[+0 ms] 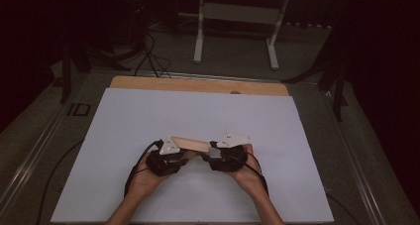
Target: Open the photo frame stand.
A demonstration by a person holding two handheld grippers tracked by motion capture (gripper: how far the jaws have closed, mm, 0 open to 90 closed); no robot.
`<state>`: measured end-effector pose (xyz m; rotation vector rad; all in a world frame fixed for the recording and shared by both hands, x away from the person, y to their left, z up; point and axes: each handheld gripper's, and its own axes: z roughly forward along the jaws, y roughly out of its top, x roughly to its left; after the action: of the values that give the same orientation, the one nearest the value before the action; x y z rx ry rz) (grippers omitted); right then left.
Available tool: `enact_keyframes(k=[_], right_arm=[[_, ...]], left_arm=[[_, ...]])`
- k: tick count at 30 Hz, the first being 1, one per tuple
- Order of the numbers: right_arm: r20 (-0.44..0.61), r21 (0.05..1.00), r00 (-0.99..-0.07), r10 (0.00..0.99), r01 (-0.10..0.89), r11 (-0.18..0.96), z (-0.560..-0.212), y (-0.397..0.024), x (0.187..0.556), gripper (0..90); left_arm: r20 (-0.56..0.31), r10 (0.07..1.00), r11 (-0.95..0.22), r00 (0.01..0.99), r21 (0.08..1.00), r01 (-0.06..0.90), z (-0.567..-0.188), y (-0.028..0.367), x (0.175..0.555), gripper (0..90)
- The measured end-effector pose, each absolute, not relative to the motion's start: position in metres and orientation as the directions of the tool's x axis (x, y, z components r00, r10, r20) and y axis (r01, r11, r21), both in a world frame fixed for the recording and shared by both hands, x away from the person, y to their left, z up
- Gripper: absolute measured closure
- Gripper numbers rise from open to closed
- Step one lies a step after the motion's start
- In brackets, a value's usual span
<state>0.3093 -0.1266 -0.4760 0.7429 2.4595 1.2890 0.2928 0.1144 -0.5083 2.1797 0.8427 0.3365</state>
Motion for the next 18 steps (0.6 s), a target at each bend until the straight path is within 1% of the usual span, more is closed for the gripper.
enact_keyframes(k=[18], right_arm=[[0.001,0.816,-0.826,0.563,0.326,0.478,-0.4793,-0.1357,0.3051,41.3]], left_arm=[[-0.018,0.668,-0.478,0.744,0.756,0.447,-0.5001,0.1231,0.2862,67.9]])
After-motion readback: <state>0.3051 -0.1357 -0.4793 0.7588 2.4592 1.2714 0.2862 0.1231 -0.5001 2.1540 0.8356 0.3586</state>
